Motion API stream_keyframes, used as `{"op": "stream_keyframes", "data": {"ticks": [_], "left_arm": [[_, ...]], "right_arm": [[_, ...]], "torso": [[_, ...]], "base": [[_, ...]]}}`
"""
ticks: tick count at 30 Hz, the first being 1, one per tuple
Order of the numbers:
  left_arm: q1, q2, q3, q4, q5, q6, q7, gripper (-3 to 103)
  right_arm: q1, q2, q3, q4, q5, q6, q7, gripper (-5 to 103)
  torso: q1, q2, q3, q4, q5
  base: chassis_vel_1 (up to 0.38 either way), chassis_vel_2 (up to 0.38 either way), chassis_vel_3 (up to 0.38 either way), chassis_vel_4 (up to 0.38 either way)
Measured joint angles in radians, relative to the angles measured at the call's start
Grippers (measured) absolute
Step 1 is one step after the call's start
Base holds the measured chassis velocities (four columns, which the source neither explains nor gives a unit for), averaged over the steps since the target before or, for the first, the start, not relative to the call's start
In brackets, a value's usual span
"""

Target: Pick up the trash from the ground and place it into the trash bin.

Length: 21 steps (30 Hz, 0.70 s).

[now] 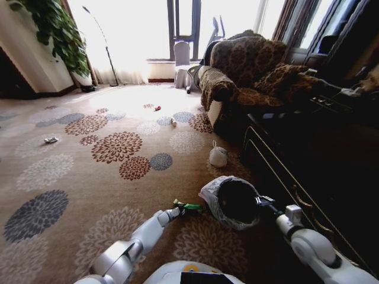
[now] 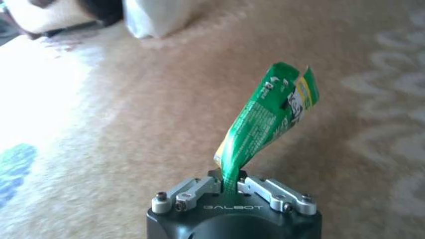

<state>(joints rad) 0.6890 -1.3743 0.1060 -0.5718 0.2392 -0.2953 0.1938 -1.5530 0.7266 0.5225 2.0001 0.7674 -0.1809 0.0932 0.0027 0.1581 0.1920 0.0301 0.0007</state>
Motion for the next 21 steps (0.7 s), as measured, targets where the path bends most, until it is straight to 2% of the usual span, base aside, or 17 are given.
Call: {"op": "stream_keyframes", "data": {"ticks": [1,2,5,6,9,10,13,16,18,19,21], "left_arm": [[0.015,0.019,-0.019,-0.041,-0.049,-0.011,0.01,5],[0.015,0.019,-0.019,-0.041,-0.049,-0.011,0.01,5],[0.066,0.066,-0.06,-0.172,-0.218,-0.02,0.037,0],[0.066,0.066,-0.06,-0.172,-0.218,-0.02,0.037,0],[0.116,0.106,-0.089,-0.293,-0.322,-0.017,0.07,0],[0.116,0.106,-0.089,-0.293,-0.322,-0.017,0.07,0],[0.16,0.14,-0.138,-0.409,-0.394,0.016,0.074,0],[0.174,0.147,-0.171,-0.45,-0.418,0.031,0.064,0],[0.198,0.165,-0.21,-0.537,-0.486,0.059,0.038,0],[0.198,0.165,-0.21,-0.537,-0.486,0.059,0.038,0],[0.205,0.186,-0.215,-0.622,-0.561,0.092,0.02,0]], "right_arm": [[0.03,0.006,-0.034,-0.004,0.0,-0.001,0.003,2],[0.03,0.006,-0.034,-0.004,0.0,-0.001,0.003,2],[0.097,0.026,-0.118,-0.021,-0.008,-0.009,0.03,2],[0.097,0.026,-0.118,-0.021,-0.008,-0.009,0.03,2],[0.131,0.04,-0.165,-0.036,-0.017,-0.028,0.065,2],[0.131,0.04,-0.165,-0.036,-0.017,-0.028,0.065,2],[0.147,0.054,-0.19,-0.04,-0.019,-0.042,0.086,2],[0.154,0.063,-0.197,-0.044,-0.026,-0.046,0.093,2],[0.155,0.081,-0.202,-0.043,-0.047,-0.058,0.114,2],[0.155,0.081,-0.202,-0.043,-0.047,-0.058,0.114,2],[0.144,0.089,-0.195,-0.031,-0.072,-0.069,0.134,2]], "torso": [[0.0,0.0,0.0,-0.0011,-0.0011],[0.0,0.0,0.0,-0.0011,-0.0011],[0.0,0.0,0.0,-0.0012,-0.0006],[0.0,0.0,0.0,-0.0012,-0.0006],[0.0,0.0,0.0,-0.0012,-0.0009],[0.0,0.0,0.0,-0.0012,-0.0009],[0.0,0.0,0.0,-0.0014,-0.0012],[0.0,0.0,0.0,-0.0012,-0.001],[0.0,0.0,0.0,-0.0008,-0.0005],[0.0,0.0,0.0,-0.0008,-0.0005],[0.0,0.0,0.0,-0.0013,-0.001]], "base": [[0.0,0.0,0.0,0.0],[0.0,0.0,0.0,0.0],[0.0,0.0,0.0,0.0],[0.0,0.0,0.0,0.0],[0.0,0.0,0.0,0.0],[0.0,0.0,0.0,0.0],[0.0,0.0,0.0,0.0],[0.0,0.0,0.0,0.0],[0.0,0.0,0.0,0.0],[0.0,0.0,0.0,0.0],[0.0,0.0,0.0,0.0]]}}
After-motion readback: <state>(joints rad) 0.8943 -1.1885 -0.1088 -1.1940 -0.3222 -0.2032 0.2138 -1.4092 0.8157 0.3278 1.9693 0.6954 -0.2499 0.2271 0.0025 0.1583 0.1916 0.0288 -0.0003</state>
